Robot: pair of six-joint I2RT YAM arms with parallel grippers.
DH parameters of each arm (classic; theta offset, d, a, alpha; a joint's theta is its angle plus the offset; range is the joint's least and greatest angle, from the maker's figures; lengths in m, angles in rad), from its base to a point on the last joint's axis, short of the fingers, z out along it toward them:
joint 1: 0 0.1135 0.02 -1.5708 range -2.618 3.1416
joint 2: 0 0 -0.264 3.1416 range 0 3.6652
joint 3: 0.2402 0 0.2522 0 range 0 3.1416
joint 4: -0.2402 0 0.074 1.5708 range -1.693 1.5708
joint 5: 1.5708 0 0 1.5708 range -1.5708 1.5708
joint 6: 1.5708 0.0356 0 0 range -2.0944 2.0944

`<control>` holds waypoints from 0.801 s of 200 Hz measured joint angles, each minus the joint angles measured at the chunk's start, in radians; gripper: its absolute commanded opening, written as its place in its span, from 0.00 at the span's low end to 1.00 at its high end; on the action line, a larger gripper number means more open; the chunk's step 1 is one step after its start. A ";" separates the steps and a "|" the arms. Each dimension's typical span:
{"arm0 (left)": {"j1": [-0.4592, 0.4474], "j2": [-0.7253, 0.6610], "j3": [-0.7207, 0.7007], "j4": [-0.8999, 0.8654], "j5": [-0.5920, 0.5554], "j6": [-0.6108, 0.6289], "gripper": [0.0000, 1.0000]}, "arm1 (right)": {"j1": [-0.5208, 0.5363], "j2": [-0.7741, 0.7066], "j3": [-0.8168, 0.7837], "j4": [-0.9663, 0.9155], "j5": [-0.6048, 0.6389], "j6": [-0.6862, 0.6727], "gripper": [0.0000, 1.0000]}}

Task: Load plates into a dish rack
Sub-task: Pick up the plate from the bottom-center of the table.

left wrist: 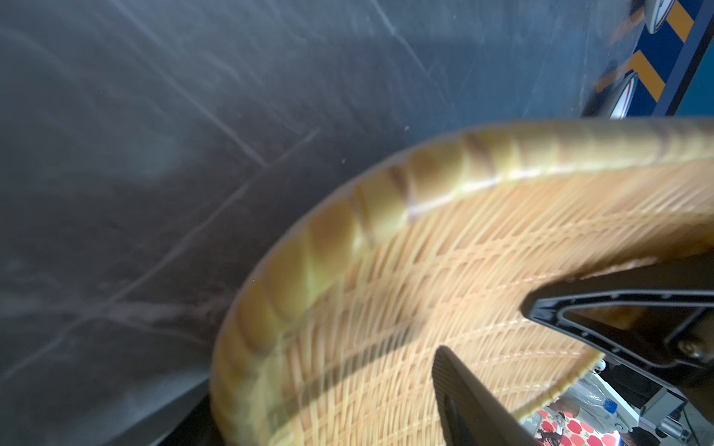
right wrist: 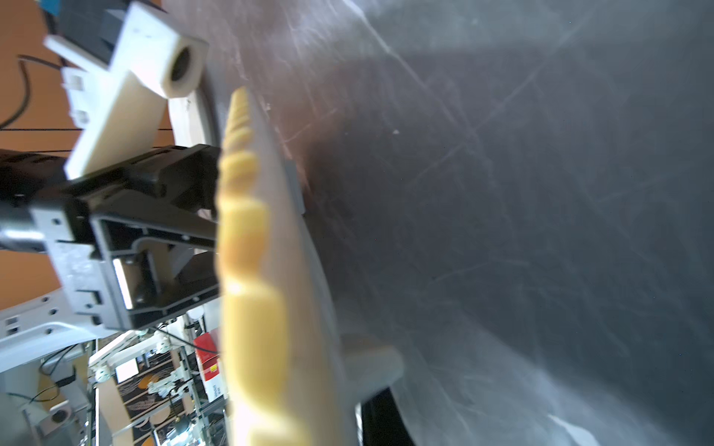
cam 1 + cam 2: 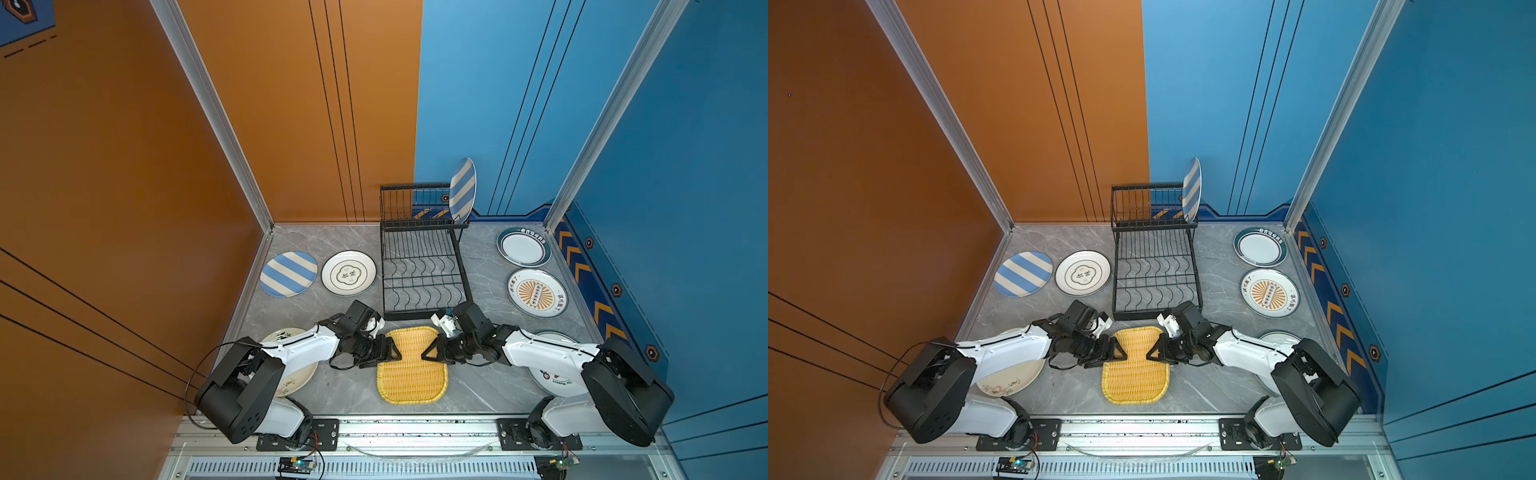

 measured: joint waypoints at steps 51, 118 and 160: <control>0.034 -0.023 0.016 -0.063 -0.021 0.012 0.85 | -0.024 -0.067 0.001 -0.125 0.051 -0.003 0.00; 0.119 -0.067 0.065 -0.170 -0.080 0.053 0.96 | -0.082 -0.287 0.123 -0.447 0.191 -0.050 0.00; 0.166 -0.076 0.101 -0.200 -0.100 0.074 0.98 | -0.096 -0.358 0.339 -0.607 0.293 -0.073 0.00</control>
